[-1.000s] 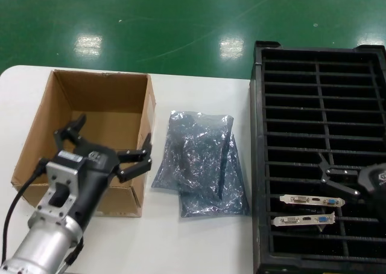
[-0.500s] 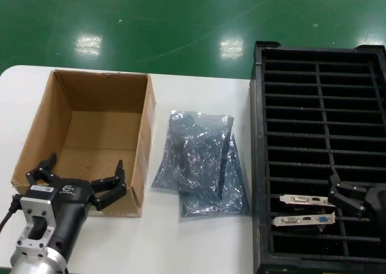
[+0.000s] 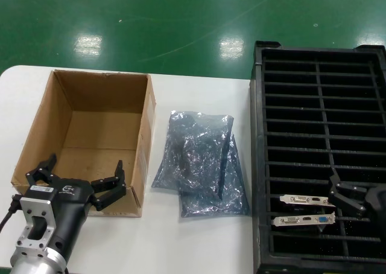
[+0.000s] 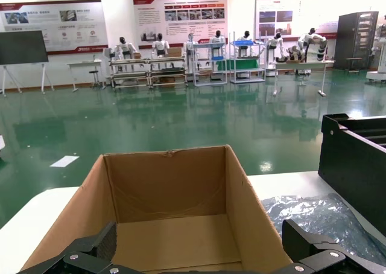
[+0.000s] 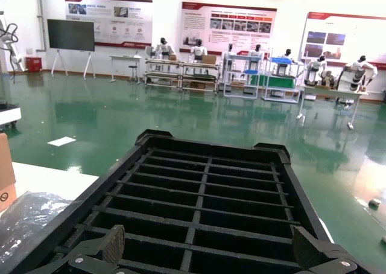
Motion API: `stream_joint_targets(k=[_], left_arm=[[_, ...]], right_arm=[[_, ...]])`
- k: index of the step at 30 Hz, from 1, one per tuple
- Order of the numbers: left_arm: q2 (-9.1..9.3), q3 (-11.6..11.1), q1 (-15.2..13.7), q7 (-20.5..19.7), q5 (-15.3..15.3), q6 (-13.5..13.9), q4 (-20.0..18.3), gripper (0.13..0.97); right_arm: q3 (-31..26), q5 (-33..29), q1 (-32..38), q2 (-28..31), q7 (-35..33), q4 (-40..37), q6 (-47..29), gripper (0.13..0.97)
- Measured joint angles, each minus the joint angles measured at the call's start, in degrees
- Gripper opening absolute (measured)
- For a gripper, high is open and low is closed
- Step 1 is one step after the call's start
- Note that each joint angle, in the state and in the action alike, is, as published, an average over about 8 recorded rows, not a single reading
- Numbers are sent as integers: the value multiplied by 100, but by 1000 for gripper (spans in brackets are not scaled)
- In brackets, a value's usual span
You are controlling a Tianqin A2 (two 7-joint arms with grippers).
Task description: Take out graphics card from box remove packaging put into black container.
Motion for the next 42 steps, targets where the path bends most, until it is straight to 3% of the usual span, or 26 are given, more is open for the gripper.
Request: stream_joint_targets(k=[42], left_arm=[[0, 0, 0, 0, 0, 0, 0, 966]], right_arm=[[0, 0, 0, 0, 0, 0, 0, 966]])
